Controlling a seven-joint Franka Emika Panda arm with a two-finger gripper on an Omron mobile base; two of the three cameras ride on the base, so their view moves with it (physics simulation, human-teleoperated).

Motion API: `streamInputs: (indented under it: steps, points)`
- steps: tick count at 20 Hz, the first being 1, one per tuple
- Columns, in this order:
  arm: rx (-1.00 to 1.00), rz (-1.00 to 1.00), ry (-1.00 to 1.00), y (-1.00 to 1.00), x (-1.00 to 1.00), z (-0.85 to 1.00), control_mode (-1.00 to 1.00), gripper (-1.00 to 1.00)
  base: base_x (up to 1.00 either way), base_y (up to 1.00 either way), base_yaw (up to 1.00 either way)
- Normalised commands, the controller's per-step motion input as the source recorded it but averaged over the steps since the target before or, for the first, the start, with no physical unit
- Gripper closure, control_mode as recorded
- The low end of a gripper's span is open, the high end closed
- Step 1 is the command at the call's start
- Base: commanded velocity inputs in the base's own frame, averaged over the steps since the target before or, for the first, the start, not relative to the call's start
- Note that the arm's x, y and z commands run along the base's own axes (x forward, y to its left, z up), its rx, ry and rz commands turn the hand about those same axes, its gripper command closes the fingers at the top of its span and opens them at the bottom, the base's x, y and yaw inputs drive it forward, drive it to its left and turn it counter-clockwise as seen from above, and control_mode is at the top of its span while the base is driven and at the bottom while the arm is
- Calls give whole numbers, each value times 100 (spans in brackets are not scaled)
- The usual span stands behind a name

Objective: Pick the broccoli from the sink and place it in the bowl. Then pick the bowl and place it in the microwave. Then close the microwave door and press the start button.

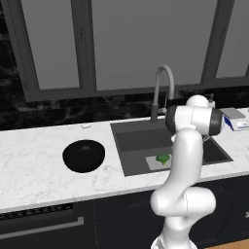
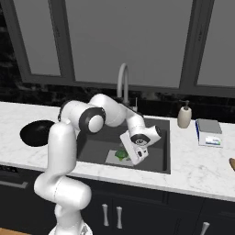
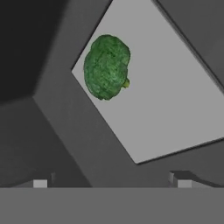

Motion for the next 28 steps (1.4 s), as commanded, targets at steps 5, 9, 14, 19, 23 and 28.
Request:
streamInputs:
  steps: [5, 9, 14, 19, 23, 28]
  points:
    - [0, -4, -1, 0, 23, -38, -100, -100, 0, 0, 0]
    - [0, -5, 0, 0, 50, -24, -100, -100, 0, 0, 0]
    - [0, -3, 0, 0, 40, -25, -100, -100, 0, 0, 0]
    - [0, -3, 1, 0, 27, -35, -100, -100, 0, 0, 0]
    - [0, -2, 1, 0, 25, -34, -100, -100, 0, 0, 0]
    - [0, 0, 1, 11, 2, -25, -100, -100, 0, 0, 0]
